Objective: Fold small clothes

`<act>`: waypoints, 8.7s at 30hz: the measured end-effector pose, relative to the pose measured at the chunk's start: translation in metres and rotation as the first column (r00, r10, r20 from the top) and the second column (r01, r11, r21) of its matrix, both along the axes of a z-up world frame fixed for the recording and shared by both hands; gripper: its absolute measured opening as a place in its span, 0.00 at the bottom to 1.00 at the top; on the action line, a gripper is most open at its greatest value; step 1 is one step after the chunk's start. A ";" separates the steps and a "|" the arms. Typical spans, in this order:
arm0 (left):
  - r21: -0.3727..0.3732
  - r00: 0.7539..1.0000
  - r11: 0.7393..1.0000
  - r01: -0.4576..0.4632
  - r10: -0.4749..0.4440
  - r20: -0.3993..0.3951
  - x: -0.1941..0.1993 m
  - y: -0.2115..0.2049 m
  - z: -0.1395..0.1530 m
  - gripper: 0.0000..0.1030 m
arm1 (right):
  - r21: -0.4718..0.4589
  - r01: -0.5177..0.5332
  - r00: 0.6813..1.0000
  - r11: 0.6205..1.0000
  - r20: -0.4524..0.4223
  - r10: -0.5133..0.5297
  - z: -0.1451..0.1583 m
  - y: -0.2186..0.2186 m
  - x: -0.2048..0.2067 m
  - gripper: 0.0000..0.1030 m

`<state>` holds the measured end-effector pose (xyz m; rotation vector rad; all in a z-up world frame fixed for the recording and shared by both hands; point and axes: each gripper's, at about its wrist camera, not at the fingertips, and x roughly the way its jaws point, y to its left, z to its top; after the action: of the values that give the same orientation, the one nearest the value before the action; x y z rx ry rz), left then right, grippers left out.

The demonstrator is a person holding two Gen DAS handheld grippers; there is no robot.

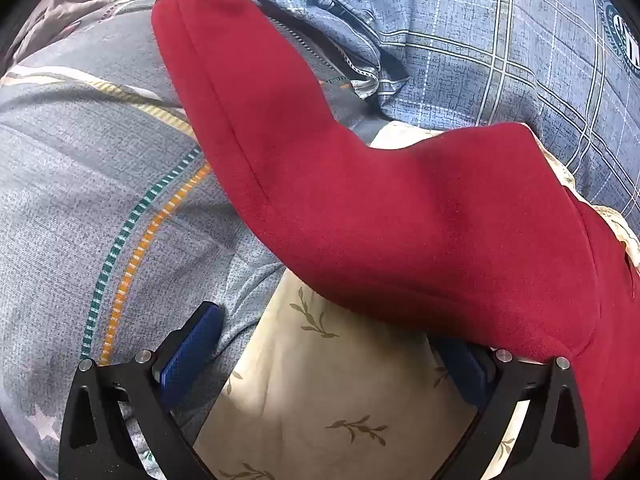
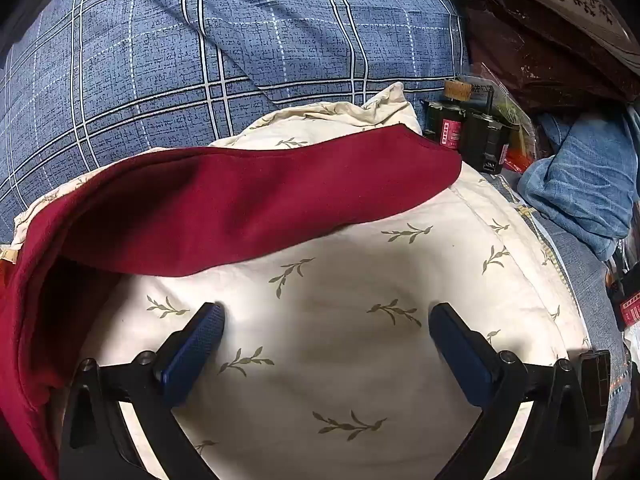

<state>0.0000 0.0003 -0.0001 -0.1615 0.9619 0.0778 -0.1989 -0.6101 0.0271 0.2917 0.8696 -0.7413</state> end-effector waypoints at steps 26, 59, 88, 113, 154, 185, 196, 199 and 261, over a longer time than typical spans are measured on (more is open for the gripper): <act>0.115 0.985 0.981 0.154 -0.161 0.058 -0.069 -0.044 0.070 0.92 | 0.000 -0.001 1.000 1.000 0.002 0.001 0.001 0.000 -0.001 1.00; 0.129 0.910 0.930 0.344 -0.365 0.196 -0.159 -0.128 0.143 0.92 | 0.066 -0.577 0.801 0.814 0.244 0.547 0.148 0.295 -0.008 1.00; 0.140 0.915 0.928 0.344 -0.365 0.173 -0.076 -0.120 0.048 0.92 | 0.016 -0.370 0.927 0.929 0.063 0.369 0.022 0.295 0.083 1.00; 0.092 0.934 0.949 0.301 -0.313 0.173 -0.073 -0.100 0.047 0.92 | 0.038 -0.386 0.922 0.922 0.039 0.385 0.018 0.316 0.081 1.00; 0.144 0.928 0.934 0.326 -0.345 0.140 -0.071 -0.112 0.038 0.92 | 0.023 -0.360 0.933 0.933 0.035 0.359 -0.004 0.299 0.089 1.00; 0.114 0.970 0.982 0.150 -0.169 0.172 -0.048 -0.042 0.085 0.92 | 0.013 -0.365 0.930 0.931 0.049 0.364 -0.005 0.300 0.088 1.00; 0.400 0.987 0.905 -0.143 0.101 0.125 0.061 0.026 0.087 0.85 | 0.023 -0.371 0.927 0.928 0.065 0.369 -0.004 0.298 0.086 1.00; 0.401 0.985 0.900 -0.173 0.160 0.066 0.084 0.036 0.071 0.77 | 0.027 -0.372 0.927 0.928 0.070 0.369 -0.004 0.298 0.086 1.00; 0.139 0.936 0.943 0.301 -0.320 0.144 -0.046 -0.107 0.053 0.74 | -0.006 -0.549 0.832 0.836 -0.098 0.546 0.035 0.273 0.152 0.81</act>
<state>-0.0463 -0.1064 0.0531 0.0919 0.8052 -0.1701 -0.0472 -0.3376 0.0625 -0.0335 0.9677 -0.2292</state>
